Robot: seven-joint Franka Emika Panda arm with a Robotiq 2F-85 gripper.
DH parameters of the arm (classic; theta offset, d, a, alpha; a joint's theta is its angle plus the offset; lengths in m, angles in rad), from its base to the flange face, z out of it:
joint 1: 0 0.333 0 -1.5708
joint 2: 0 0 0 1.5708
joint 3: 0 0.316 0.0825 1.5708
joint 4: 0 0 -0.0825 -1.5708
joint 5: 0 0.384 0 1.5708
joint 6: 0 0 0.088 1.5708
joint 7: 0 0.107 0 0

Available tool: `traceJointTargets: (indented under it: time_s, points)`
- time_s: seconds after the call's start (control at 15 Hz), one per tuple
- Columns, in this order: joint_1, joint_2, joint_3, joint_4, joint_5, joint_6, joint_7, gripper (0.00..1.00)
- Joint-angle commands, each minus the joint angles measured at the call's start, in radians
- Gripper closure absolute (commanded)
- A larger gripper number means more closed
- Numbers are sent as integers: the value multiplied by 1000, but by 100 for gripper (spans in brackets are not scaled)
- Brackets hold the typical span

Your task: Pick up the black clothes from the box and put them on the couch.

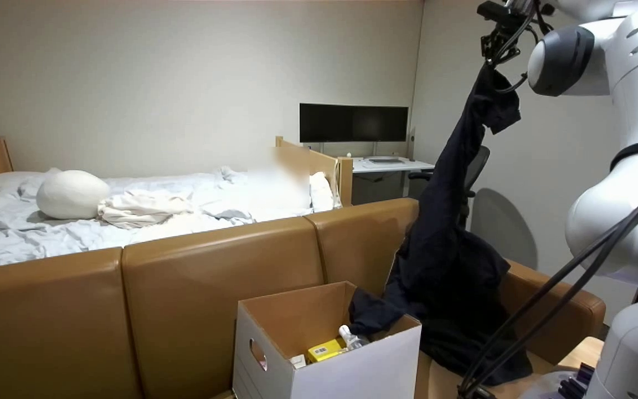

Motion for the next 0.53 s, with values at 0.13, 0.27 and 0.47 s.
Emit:
traceJointTargets:
  time_s: [0.13, 0.27, 0.47]
  points:
    - [72, 118, -70, 91, -171, -121, -74, 99]
    - [111, 191, -109, 130, -238, -30, -3, 99]
    - [148, 258, -118, 134, -274, -58, 16, 99]
